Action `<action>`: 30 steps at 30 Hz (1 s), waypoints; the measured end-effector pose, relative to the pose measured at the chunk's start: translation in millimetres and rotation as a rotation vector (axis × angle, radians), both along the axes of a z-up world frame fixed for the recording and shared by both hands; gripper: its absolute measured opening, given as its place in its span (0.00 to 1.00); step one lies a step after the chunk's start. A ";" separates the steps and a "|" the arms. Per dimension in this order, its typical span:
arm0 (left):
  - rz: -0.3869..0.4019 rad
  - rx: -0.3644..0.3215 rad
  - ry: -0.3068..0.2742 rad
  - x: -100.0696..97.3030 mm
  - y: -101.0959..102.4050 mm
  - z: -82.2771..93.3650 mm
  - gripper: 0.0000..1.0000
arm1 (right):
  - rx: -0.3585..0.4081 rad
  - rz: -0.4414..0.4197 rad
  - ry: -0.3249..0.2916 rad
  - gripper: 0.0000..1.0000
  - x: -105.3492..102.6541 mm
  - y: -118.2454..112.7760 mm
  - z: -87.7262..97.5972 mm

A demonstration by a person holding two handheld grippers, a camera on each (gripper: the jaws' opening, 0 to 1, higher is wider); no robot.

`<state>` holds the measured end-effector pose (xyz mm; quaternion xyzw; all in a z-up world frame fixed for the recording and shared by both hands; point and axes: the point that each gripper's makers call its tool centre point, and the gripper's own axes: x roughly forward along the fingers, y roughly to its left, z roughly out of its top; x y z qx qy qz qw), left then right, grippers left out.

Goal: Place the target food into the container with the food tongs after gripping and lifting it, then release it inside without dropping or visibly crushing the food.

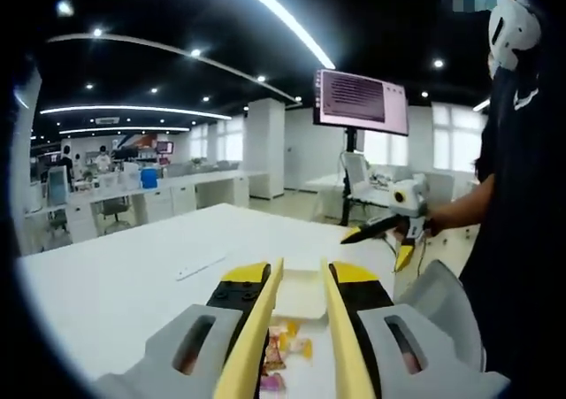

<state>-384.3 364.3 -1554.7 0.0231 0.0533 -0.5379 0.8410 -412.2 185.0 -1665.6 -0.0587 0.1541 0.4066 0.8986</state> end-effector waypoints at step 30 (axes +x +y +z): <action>0.009 -0.019 0.071 16.4 5.0 -40.6 0.23 | -0.030 -0.264 -0.098 0.99 -1.1 -19.7 -36.6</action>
